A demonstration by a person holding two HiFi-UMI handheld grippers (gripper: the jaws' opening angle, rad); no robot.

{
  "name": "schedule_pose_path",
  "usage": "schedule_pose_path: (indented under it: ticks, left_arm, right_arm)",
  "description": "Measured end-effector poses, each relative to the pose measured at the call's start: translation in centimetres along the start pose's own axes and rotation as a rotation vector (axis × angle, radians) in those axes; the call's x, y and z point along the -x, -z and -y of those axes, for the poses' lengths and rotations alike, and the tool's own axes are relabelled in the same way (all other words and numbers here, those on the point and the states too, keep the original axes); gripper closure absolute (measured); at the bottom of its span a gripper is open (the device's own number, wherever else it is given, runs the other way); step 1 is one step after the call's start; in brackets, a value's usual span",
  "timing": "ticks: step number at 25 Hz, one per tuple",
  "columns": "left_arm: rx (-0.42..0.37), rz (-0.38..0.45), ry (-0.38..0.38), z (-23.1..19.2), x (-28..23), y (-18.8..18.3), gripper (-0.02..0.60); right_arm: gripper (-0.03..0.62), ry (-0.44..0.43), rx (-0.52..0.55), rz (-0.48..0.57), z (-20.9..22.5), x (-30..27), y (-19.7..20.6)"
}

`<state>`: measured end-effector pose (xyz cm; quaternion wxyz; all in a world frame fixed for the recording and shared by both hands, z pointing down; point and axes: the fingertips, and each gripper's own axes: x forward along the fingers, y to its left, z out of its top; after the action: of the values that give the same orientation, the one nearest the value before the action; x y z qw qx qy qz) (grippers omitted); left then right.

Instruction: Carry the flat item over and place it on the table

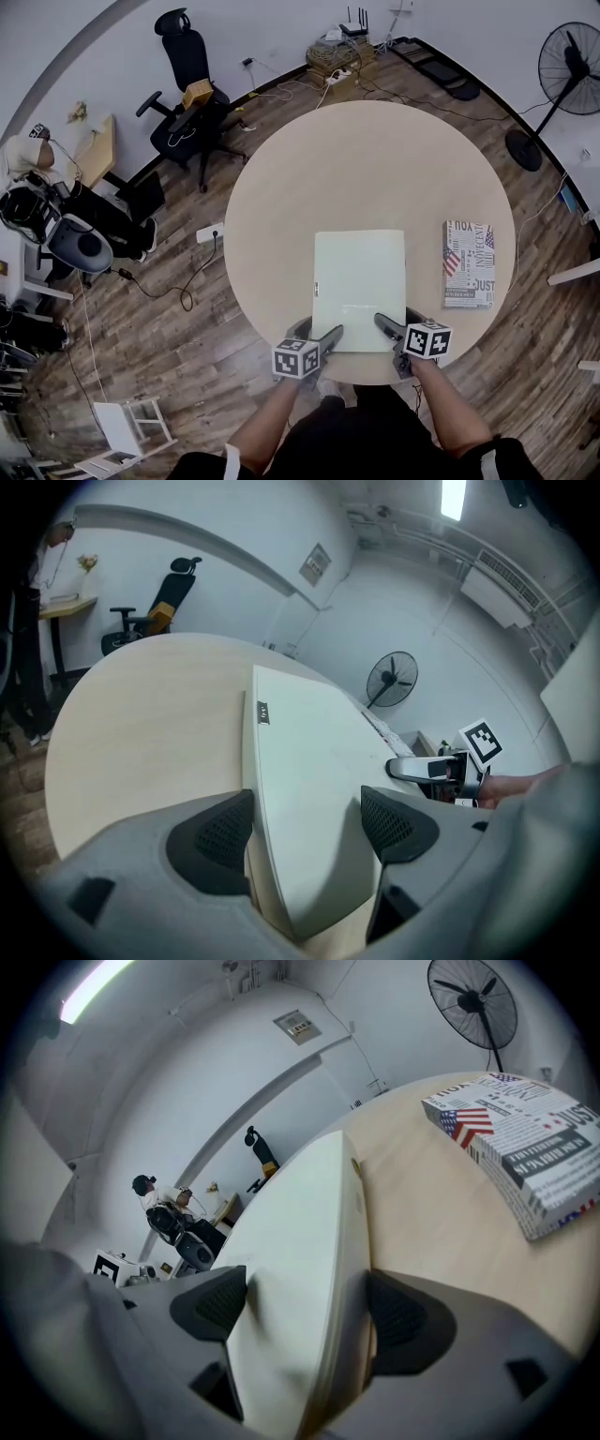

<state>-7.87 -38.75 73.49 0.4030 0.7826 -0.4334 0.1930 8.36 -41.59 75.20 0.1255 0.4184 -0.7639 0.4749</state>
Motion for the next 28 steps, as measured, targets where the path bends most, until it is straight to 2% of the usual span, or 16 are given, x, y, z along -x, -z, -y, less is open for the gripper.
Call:
schedule_pose_path:
  ticks: [5, 8, 11, 19, 25, 28]
  left_arm:
    - [-0.014, 0.004, 0.002, -0.2, -0.5, 0.0, 0.230]
    - [0.011, 0.022, 0.018, -0.2, -0.4, 0.1, 0.228]
    - [0.010, 0.044, 0.009, -0.8, 1.2, -0.2, 0.215]
    - [-0.136, 0.239, -0.050, -1.2, 8.2, -5.6, 0.215]
    - [-0.306, 0.420, -0.123, 1.3, 12.4, -10.5, 0.215]
    - [-0.395, 0.492, -0.144, 3.1, 13.7, -12.5, 0.216]
  right_arm:
    - [0.220, 0.019, -0.025, -0.032, 0.7, -0.2, 0.3]
    - [0.196, 0.048, -0.025, -0.004, 1.3, 0.4, 0.0]
    - [0.189, 0.063, 0.025, 0.036, 0.7, 2.0, -0.7]
    - [0.191, 0.080, 0.230, 0.175, -4.9, 6.9, -4.9]
    - [0.192, 0.096, 0.448, 0.367, -10.5, 10.7, -9.7]
    - [0.194, 0.069, 0.529, 0.412, -13.2, 11.5, -10.9]
